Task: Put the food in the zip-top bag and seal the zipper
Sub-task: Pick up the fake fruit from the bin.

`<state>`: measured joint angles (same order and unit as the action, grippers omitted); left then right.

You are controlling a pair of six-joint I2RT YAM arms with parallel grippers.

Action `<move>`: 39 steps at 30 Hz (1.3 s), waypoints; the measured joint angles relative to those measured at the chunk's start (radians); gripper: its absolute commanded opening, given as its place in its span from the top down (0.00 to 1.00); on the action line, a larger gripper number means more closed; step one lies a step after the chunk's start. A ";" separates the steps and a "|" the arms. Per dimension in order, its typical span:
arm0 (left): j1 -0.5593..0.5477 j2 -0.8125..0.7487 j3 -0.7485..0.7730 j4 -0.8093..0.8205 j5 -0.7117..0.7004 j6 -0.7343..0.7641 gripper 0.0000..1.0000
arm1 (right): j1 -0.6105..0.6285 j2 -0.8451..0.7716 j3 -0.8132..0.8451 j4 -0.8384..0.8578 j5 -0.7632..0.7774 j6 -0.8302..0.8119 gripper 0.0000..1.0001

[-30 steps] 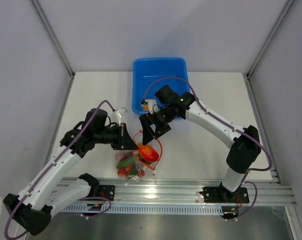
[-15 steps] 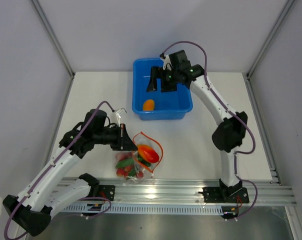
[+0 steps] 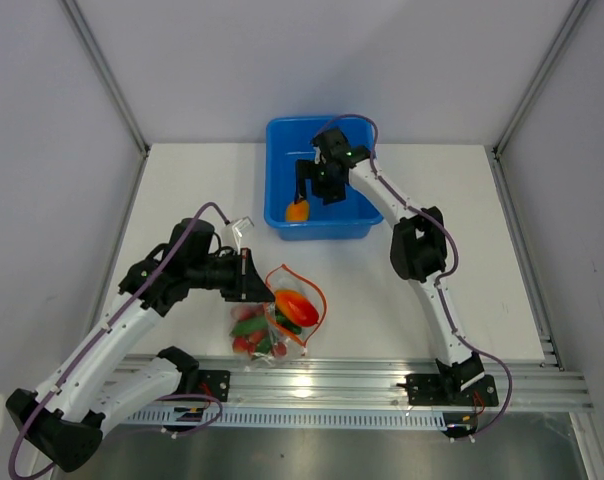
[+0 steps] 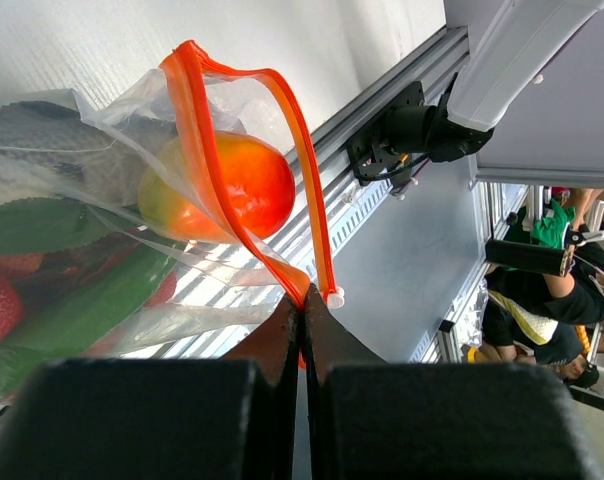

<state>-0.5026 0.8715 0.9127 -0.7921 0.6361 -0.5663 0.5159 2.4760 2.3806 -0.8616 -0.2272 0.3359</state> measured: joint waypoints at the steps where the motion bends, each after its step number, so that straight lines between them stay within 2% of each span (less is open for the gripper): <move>1: 0.000 0.000 0.000 0.000 0.000 0.000 0.99 | 0.003 0.003 0.000 0.003 0.006 -0.006 0.09; 11: 0.000 0.010 0.000 -0.002 -0.001 0.000 0.99 | 0.039 0.083 0.027 0.041 0.010 -0.022 0.11; 16: 0.000 0.006 -0.001 -0.011 -0.004 -0.001 0.99 | 0.038 0.118 0.042 0.053 0.010 -0.014 0.21; 23: 0.000 -0.011 -0.007 -0.025 -0.005 -0.001 0.99 | 0.041 0.129 0.050 0.070 0.034 0.000 0.30; 27: 0.000 -0.016 -0.011 -0.030 -0.006 -0.001 0.99 | 0.037 0.133 0.051 0.087 0.036 0.014 0.65; 32: 0.000 -0.018 -0.011 -0.033 -0.006 -0.001 1.00 | 0.027 0.133 0.051 0.100 0.037 0.023 0.73; 33: 0.000 -0.018 -0.011 -0.033 -0.006 -0.001 0.99 | 0.024 0.133 0.051 0.102 0.037 0.023 0.80; 35: 0.000 -0.018 -0.011 -0.033 -0.006 -0.001 0.99 | 0.018 0.133 0.051 0.108 0.039 0.024 0.86; 36: 0.000 -0.018 -0.011 -0.032 -0.006 -0.001 1.00 | 0.014 0.131 0.051 0.109 0.040 0.024 0.93; 39: 0.000 -0.018 -0.011 -0.031 -0.006 -0.001 0.99 | 0.003 0.117 0.051 0.107 0.041 0.026 0.99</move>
<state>-0.5026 0.8536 0.9016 -0.8234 0.6300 -0.5674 0.5186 2.5931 2.4313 -0.7547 -0.1864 0.3622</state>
